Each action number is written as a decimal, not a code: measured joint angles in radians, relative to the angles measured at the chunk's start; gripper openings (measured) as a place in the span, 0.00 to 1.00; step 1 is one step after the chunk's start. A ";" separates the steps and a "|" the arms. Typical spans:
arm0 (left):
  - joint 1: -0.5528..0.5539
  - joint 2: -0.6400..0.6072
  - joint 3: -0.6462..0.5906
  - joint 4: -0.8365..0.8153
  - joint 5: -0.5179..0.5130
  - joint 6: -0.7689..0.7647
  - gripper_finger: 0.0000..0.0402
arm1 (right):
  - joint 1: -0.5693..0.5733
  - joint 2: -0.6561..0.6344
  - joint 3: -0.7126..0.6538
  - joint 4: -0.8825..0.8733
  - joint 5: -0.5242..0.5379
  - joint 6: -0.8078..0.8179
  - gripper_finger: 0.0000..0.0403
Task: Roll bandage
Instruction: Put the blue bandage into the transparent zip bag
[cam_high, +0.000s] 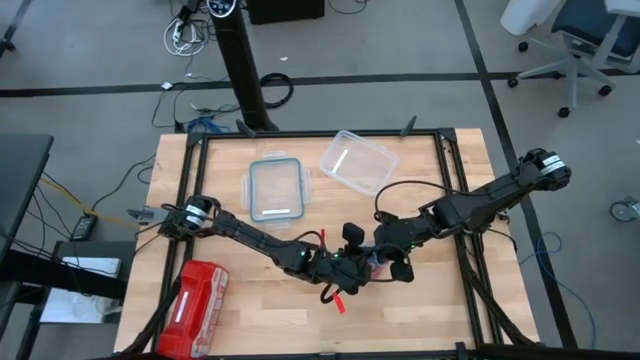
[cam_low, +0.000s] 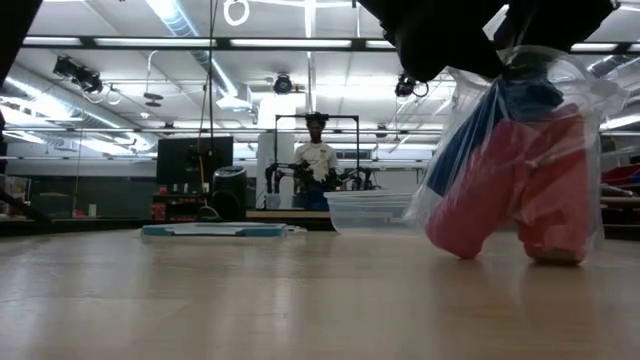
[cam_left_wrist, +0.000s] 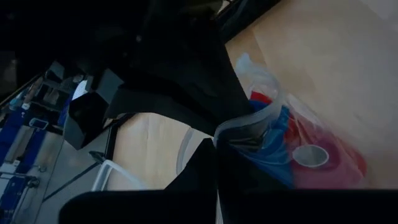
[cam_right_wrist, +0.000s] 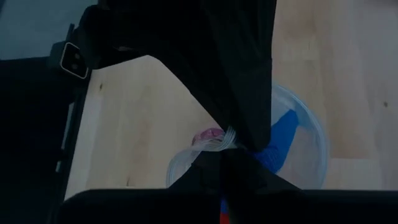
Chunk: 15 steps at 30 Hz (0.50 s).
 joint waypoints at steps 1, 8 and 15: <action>0.000 0.000 0.000 0.000 -0.002 -0.001 0.00 | -0.003 0.000 0.000 -0.002 0.001 -0.003 0.01; -0.004 0.000 0.001 0.023 -0.025 -0.001 0.00 | -0.002 -0.026 0.029 -0.133 0.046 0.009 0.00; -0.007 -0.003 0.006 0.028 -0.026 0.000 0.00 | 0.008 -0.050 0.084 -0.244 0.069 0.026 0.01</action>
